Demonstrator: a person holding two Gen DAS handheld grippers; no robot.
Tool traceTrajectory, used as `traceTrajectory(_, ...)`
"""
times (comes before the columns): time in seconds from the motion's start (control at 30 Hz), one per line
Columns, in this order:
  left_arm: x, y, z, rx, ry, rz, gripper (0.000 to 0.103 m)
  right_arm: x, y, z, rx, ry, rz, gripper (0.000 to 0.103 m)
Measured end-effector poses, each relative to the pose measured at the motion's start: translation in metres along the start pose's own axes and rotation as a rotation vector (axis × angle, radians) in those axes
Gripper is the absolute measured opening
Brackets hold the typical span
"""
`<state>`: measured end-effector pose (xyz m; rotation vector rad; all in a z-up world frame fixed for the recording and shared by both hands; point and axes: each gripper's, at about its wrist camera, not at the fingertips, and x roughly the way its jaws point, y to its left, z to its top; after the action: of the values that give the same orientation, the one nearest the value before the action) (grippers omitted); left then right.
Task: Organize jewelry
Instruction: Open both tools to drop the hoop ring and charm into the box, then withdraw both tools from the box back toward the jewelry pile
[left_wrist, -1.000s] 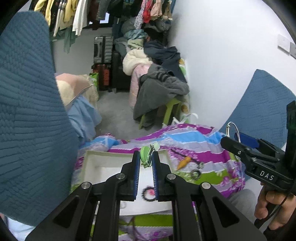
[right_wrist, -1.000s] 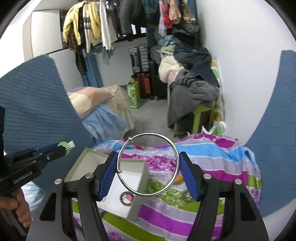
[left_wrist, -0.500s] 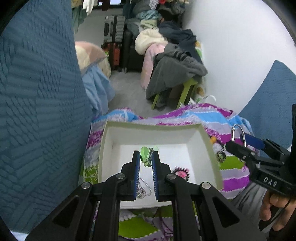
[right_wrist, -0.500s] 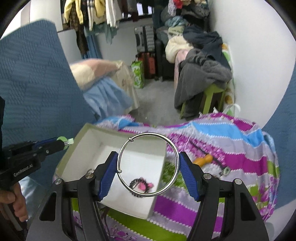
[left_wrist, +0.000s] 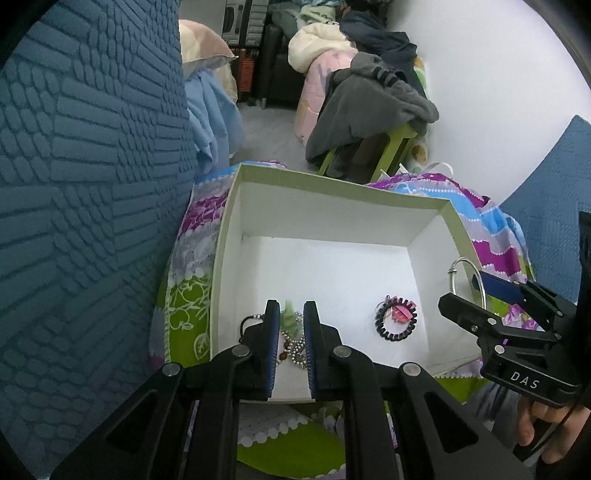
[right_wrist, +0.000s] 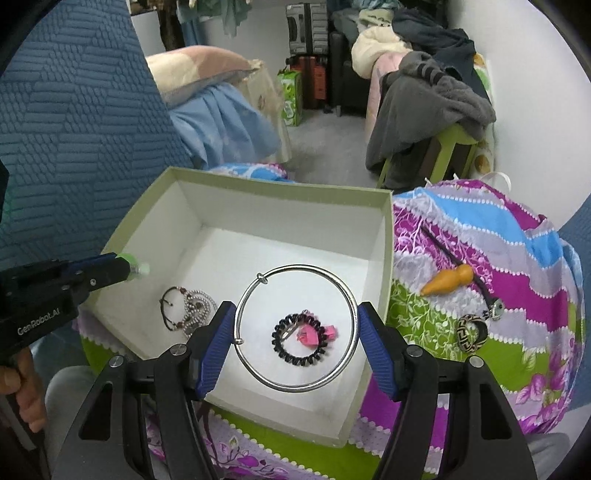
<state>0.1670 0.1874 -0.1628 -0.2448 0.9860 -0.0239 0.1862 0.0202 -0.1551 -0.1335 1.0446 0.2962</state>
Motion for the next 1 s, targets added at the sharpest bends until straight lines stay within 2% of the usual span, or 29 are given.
traceTrajectory(0.1, -0.002, -0.001, 0.002, 0.001, -0.002, -0.012, 0.013, 0.001, 0.000, 0.000, -0.006, 0.002, 0.002, 0.065)
traceTrajectory(0.23, -0.015, -0.006, 0.007, 0.015, -0.018, -0.009, 0.014, -0.009, -0.001, 0.005, -0.010, -0.022, 0.011, 0.076)
traceTrajectory(0.27, -0.019, -0.008, 0.008, 0.019, -0.026, -0.007, 0.019, -0.014, -0.001, 0.007, -0.013, -0.037, 0.016, 0.078)
traceTrajectory(0.3, -0.024, -0.010, 0.009, 0.025, -0.035, -0.002, 0.034, -0.019, -0.001, 0.009, -0.016, -0.050, 0.019, 0.079)
traceTrajectory(0.33, -0.028, -0.013, 0.011, 0.031, -0.049, 0.003, 0.045, -0.024, -0.001, 0.012, -0.019, -0.060, 0.021, 0.079)
traceTrajectory(0.37, -0.037, -0.017, 0.013, 0.033, -0.078, 0.022, 0.066, -0.030, -0.002, 0.014, -0.021, -0.074, 0.024, 0.080)
traceTrajectory(0.4, -0.043, -0.020, 0.014, 0.034, -0.100, 0.035, 0.075, -0.036, -0.003, 0.017, -0.024, -0.087, 0.025, 0.080)
traceTrajectory(0.73, -0.101, -0.059, 0.031, 0.028, -0.226, 0.025, 0.080, -0.112, -0.021, 0.037, -0.038, -0.258, 0.039, 0.081)
traceTrajectory(1.0, -0.129, -0.099, 0.035, 0.040, -0.292, 0.005, 0.081, -0.151, -0.050, 0.034, -0.054, -0.327, 0.021, 0.081)
